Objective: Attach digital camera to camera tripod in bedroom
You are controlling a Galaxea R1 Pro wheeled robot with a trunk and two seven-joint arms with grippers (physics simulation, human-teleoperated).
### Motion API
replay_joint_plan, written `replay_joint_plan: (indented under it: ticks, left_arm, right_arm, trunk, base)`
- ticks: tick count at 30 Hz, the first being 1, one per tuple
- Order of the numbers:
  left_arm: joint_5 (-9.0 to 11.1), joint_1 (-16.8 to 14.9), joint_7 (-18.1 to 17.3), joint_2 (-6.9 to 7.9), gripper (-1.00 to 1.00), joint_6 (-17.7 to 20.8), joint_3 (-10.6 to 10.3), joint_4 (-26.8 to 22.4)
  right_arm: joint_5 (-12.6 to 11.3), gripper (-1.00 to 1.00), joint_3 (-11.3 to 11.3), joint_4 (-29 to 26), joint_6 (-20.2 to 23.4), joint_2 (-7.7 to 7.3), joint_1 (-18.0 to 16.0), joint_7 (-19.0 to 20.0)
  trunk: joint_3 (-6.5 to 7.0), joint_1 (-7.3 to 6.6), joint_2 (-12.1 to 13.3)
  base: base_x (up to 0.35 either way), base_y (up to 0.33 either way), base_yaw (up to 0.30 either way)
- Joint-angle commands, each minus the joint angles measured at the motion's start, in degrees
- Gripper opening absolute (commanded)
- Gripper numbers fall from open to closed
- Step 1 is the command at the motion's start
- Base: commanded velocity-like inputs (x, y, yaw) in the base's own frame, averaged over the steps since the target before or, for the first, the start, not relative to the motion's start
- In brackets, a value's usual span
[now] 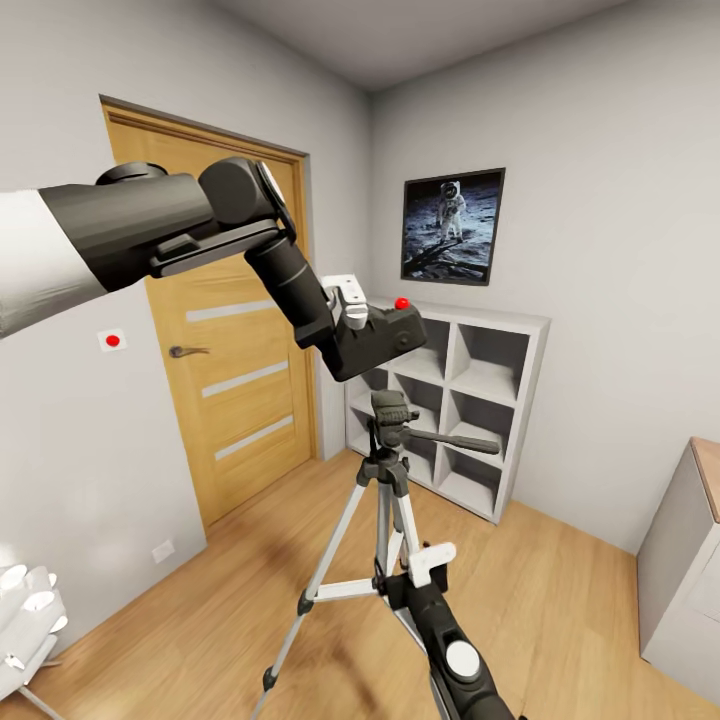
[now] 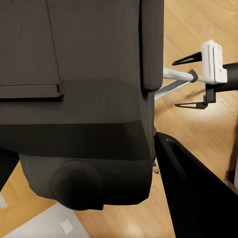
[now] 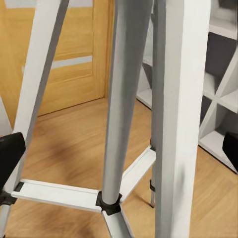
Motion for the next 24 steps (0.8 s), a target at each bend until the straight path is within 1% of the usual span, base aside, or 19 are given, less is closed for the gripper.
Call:
replay_joint_plan:
  ticks: [1,3,5,6,7,9,10,11,13,17,18,24]
  left_arm:
    - [0.10,-0.08,-0.11,-0.03,-1.00,0.12,-0.12,0.03]
    - [0.10,-0.07,-0.11,-0.07,-1.00,0.12,-0.12,0.08]
    - [0.10,-0.08,-0.11,-0.11,-1.00,0.12,-0.12,0.15]
    - [0.10,-0.08,-0.11,-0.12,-1.00,0.12,-0.12,0.19]
    - [0.10,-0.07,-0.11,-0.13,-1.00,0.12,-0.12,0.22]
    - [0.10,-0.07,-0.11,-0.14,-1.00,0.12,-0.14,0.24]
    - [0.10,-0.07,-0.11,-0.14,-1.00,0.12,-0.15,0.25]
    - [0.10,-0.08,-0.11,-0.15,-1.00,0.12,-0.17,0.25]
    - [0.10,-0.05,-0.11,-0.18,-1.00,0.12,-0.21,0.25]
    - [0.08,-0.02,-0.11,-0.40,-1.00,0.12,-0.27,0.26]
    - [0.09,-0.03,-0.11,-0.53,-1.00,0.12,-0.29,0.26]
    - [0.08,-0.03,-0.11,-0.60,-1.00,0.12,-0.30,0.26]
  right_arm:
    - [0.39,1.00,0.01,0.00,-0.64,-0.16,0.03,-0.12]
    - [0.09,1.00,0.01,-0.02,-1.18,-0.53,0.06,-0.12]
    - [-1.13,1.00,0.00,-0.08,-2.01,-1.41,0.09,-0.13]
    - [-2.09,1.00,0.00,-0.14,-2.41,-1.89,0.09,-0.13]
    - [-3.80,1.00,0.00,-0.19,-3.19,-2.61,0.14,-0.13]
    - [-6.26,1.00,0.00,-0.16,-4.06,-3.96,0.17,-0.13]
    - [-6.78,1.00,0.02,-0.11,-4.20,-4.34,0.18,-0.13]
    - [-7.69,1.00,0.04,0.02,-4.36,-5.08,0.18,-0.13]
    - [-8.56,1.00,0.06,0.39,-4.51,-5.92,0.19,-0.13]
    - [-9.24,1.00,0.08,2.03,-4.65,-6.54,0.19,-0.10]
    - [-9.38,1.00,0.10,4.06,-4.82,-6.53,0.19,0.05]
    - [-9.47,1.00,0.17,6.25,-4.91,-6.37,0.19,0.19]
  trunk:
    - [-0.03,0.02,-0.05]
    - [-0.03,0.02,-0.05]
    - [-0.03,0.02,-0.05]
    - [-0.03,0.02,-0.05]
    - [-0.03,0.02,-0.05]
    - [-0.03,0.02,-0.05]
    - [-0.03,0.02,-0.05]
    - [-0.03,0.02,-0.05]
    - [-0.03,0.02,-0.05]
    - [-0.03,0.02,-0.05]
    - [-0.03,0.02,-0.05]
    - [-0.03,0.02,-0.05]
  base:
    - [0.000,0.000,0.000]
    - [0.000,0.000,0.000]
    - [0.000,0.000,0.000]
    - [0.000,0.000,0.000]
    - [0.000,0.000,0.000]
    - [0.000,0.000,0.000]
    - [0.000,0.000,0.000]
    - [0.000,0.000,0.000]
    - [0.000,0.000,0.000]
    - [0.000,0.000,0.000]
    - [0.000,0.000,0.000]
    - [0.000,0.000,0.000]
